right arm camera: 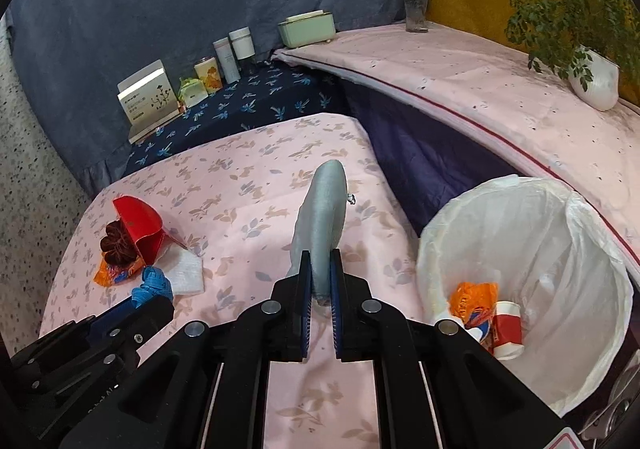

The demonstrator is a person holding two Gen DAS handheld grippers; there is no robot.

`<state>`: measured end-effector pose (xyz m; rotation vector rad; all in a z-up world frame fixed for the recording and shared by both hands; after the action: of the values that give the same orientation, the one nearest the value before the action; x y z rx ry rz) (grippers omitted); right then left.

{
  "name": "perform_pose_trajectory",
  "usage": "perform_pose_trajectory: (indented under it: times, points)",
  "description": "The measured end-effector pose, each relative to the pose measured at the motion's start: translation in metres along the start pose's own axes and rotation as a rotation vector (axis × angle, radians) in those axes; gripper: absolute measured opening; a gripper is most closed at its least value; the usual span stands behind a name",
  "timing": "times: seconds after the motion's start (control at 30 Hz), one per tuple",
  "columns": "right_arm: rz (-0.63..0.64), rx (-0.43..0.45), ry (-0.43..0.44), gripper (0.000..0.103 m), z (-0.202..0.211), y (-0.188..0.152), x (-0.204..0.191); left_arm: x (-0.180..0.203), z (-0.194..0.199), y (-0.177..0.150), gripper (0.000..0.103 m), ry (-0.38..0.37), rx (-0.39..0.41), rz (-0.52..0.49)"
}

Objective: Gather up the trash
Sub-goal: 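Carry the blue cord and grey pouch over the bin and open both tools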

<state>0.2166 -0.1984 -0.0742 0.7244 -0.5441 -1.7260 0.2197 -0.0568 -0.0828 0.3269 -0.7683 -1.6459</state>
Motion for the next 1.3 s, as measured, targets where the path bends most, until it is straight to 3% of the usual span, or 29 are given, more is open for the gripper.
perform_pose_trajectory:
  times: [0.67, 0.97, 1.07, 1.13, 1.23, 1.3]
  points:
    - [-0.176, 0.068, -0.149, 0.008, 0.06, -0.003, 0.161, 0.177, -0.024, -0.018, 0.025, -0.131, -0.061, -0.261]
    - [-0.22, 0.061, -0.182, 0.009, 0.061, -0.013, 0.197, 0.207, -0.044, -0.028, 0.026, -0.157, -0.099, -0.297]
    - [-0.227, 0.057, -0.192, 0.014, 0.059, -0.015, 0.205, 0.215, -0.05, -0.029, 0.026, -0.178, -0.105, -0.301]
    - [-0.233, 0.059, -0.198, 0.015, 0.059, -0.016, 0.208, 0.219, -0.052, -0.029, 0.033, -0.18, -0.1, -0.315]
    - [-0.235, 0.067, -0.205, 0.019, 0.06, -0.015, 0.211, 0.222, -0.051, -0.028, 0.054, -0.181, -0.084, -0.318]
    - [-0.241, 0.071, -0.209, 0.022, 0.061, -0.014, 0.212, 0.22, -0.049, -0.026, 0.058, -0.176, -0.073, -0.311]
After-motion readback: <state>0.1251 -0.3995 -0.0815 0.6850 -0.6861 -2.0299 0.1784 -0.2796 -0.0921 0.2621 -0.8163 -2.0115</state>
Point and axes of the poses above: each gripper's, at about its wrist camera, not at the fingertips, and z roughly against the way its jaws point, x to its right, y to its top, the point moved 8 cm from there along -z, roughly the way its jaws point
